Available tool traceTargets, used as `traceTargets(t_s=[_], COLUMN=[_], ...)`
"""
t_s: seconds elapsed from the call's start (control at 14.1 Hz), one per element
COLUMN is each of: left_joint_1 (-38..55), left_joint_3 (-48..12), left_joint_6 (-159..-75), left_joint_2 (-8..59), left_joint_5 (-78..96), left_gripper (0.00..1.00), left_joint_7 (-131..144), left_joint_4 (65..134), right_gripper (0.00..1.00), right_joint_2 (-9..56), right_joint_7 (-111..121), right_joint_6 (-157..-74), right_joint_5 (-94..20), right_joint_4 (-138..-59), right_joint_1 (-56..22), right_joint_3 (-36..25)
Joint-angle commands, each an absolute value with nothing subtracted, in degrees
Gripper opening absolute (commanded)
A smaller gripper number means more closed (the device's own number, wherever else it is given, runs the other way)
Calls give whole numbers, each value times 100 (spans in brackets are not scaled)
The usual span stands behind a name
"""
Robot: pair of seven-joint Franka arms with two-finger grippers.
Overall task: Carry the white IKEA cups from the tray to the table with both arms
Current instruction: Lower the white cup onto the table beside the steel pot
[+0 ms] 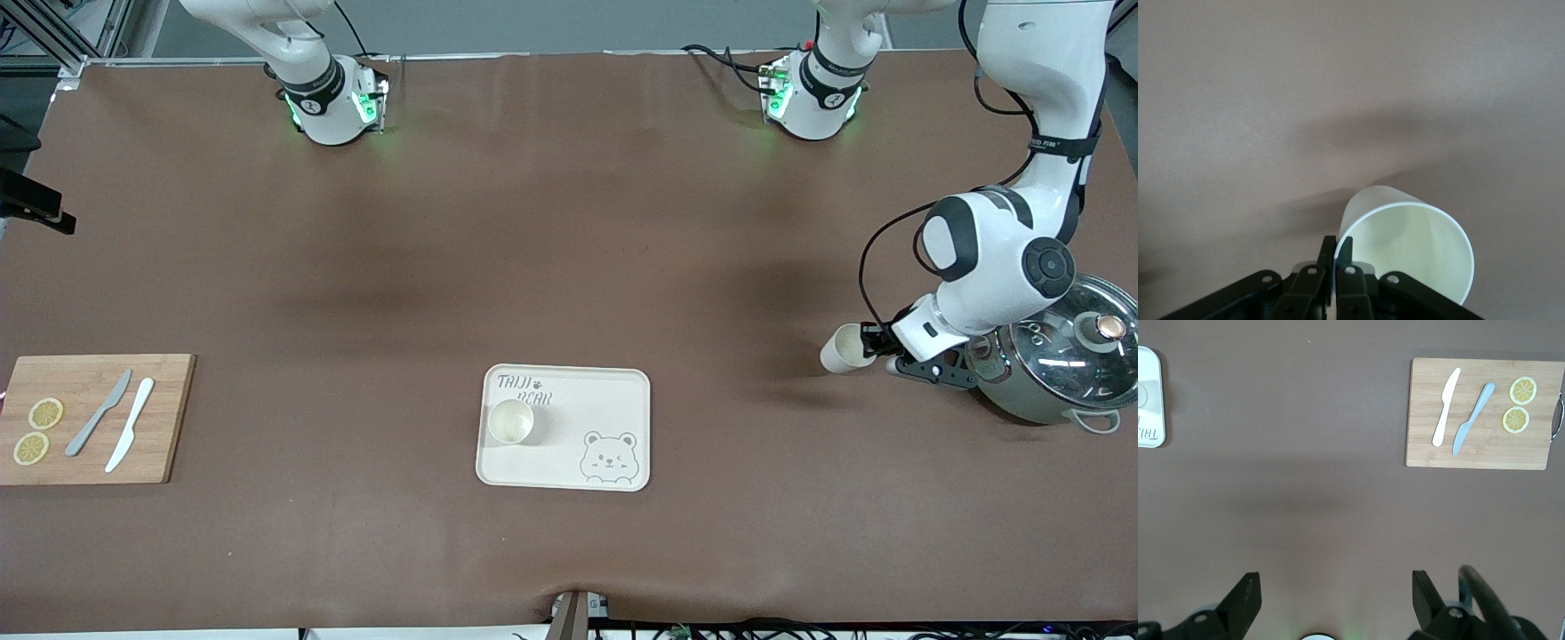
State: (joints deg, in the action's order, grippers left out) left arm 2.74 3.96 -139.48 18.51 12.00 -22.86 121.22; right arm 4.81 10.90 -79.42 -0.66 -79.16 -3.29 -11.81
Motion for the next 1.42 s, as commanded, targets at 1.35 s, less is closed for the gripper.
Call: traceTargets(t_s=[1.35], left_joint_1=[61], left_joint_3=[360], left_joint_6=[-14589], left_joint_2=[1749], left_joint_5=[1345], left_gripper=[0], left_joint_7=[-2865], left_joint_4=[12691], right_gripper=[100], right_joint_2=[413], right_joint_7=[993], right_joint_6=[-7928], right_joint_5=[62], right_joint_4=[-7972], right_joint_1=[-457], right_joint_3=[-1230])
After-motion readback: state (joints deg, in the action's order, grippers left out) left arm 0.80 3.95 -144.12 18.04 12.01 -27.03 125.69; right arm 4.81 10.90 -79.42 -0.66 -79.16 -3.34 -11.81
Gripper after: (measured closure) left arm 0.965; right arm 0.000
